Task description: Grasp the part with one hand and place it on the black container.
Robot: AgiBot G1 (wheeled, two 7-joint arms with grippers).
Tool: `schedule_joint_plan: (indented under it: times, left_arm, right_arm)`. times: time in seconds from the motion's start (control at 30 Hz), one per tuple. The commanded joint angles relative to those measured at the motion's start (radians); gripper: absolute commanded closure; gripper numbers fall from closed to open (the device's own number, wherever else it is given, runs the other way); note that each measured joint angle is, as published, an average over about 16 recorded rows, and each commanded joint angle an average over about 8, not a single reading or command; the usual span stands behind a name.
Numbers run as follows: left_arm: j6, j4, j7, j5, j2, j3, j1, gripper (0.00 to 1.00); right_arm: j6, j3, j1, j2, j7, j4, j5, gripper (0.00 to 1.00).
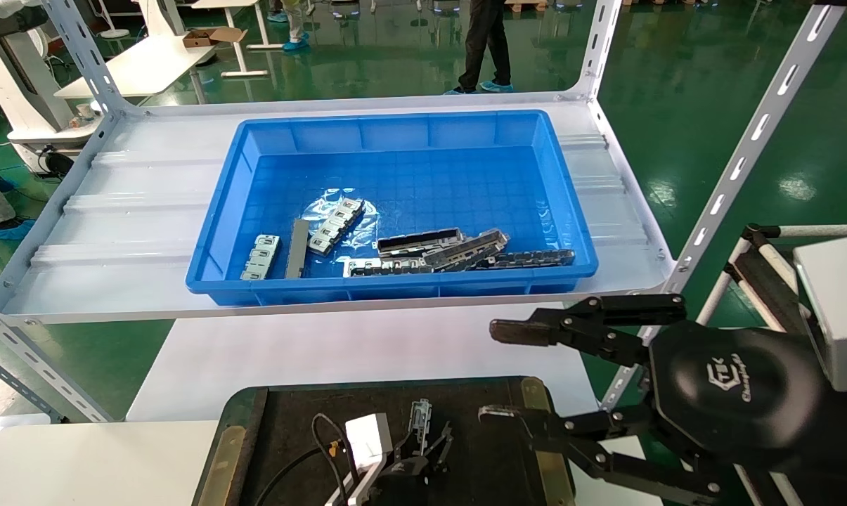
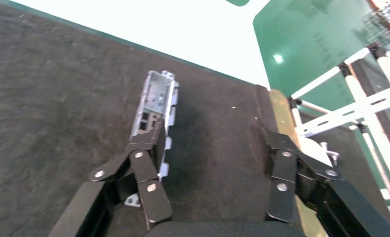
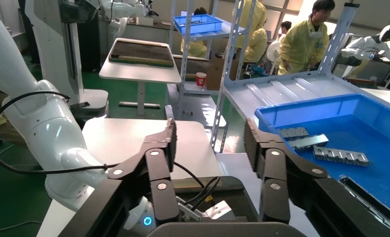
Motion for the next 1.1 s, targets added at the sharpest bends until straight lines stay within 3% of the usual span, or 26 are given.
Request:
schedule_joint_plan:
  times: [0.03, 0.7, 1.1]
  left_arm:
    - [0.016, -0.004, -0.008, 0.001, -0.007, 0.003, -0.004, 0.00]
    - [0.576, -0.007, -0.018, 0.017, -0.266, 0.033, -0.075, 0.00]
    - [0.916, -0.005, 0.115, 0.053, -0.405, -0.080, -0.077, 0.00]
  right_arm:
    - [0.000, 0.000, 0.000, 0.000, 0.000, 0.000, 0.000, 0.00]
    - [0.000, 0.000, 0.000, 0.000, 0.000, 0.000, 0.000, 0.00]
    - [0.000, 0.000, 0.000, 0.000, 0.000, 0.000, 0.000, 0.00]
